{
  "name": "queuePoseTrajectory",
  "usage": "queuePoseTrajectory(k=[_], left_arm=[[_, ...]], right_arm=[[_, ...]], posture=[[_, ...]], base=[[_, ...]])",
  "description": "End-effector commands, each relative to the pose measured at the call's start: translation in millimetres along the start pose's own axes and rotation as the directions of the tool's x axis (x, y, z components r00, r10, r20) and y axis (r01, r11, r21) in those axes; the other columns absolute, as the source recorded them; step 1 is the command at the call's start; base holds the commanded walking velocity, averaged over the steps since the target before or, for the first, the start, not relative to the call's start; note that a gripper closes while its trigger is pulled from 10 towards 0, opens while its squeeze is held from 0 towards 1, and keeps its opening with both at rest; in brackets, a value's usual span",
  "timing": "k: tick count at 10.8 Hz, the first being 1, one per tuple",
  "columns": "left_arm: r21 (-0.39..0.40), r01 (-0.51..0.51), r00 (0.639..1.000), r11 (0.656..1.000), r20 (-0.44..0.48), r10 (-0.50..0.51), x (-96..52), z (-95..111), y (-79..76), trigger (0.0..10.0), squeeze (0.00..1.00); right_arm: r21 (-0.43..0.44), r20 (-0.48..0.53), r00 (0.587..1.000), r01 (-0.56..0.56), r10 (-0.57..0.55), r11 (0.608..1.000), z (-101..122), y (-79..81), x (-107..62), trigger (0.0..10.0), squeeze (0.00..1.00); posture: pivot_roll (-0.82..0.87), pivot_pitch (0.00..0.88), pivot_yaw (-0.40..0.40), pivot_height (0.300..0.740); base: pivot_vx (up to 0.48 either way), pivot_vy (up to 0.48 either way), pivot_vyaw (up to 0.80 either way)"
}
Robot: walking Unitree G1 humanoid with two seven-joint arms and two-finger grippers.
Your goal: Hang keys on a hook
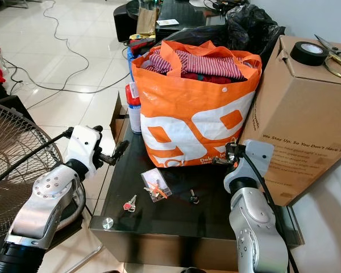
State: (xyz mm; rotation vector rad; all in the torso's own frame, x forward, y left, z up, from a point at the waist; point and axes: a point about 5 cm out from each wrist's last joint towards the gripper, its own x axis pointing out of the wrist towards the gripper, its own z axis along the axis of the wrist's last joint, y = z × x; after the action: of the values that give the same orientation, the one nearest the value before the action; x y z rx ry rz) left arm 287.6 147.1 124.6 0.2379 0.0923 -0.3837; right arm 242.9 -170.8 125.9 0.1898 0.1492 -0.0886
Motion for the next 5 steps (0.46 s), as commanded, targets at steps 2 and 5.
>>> queuePoseTrajectory(k=[2, 5], left_arm=[[0.014, -0.002, 1.0, 1.0, 0.01, 0.002, 2.7, 4.4, 0.1, 10.0, 0.0], [0.017, 0.0, 1.0, 1.0, 0.012, 0.0, 3.3, 5.0, -0.2, 10.0, 0.0]], right_arm=[[-0.015, 0.015, 1.0, -0.001, 0.002, 1.0, 4.0, 1.0, -1.0, 10.0, 0.0], [-0.031, 0.005, 1.0, -0.008, 0.008, 0.999, 3.3, 2.0, -0.6, 10.0, 0.0]], posture=[[-0.06, 0.0, 0.009, 0.74], [-0.06, 0.0, 0.008, 0.74]], base=[[0.0, 0.0, 0.0], [0.0, 0.0, 0.0]])
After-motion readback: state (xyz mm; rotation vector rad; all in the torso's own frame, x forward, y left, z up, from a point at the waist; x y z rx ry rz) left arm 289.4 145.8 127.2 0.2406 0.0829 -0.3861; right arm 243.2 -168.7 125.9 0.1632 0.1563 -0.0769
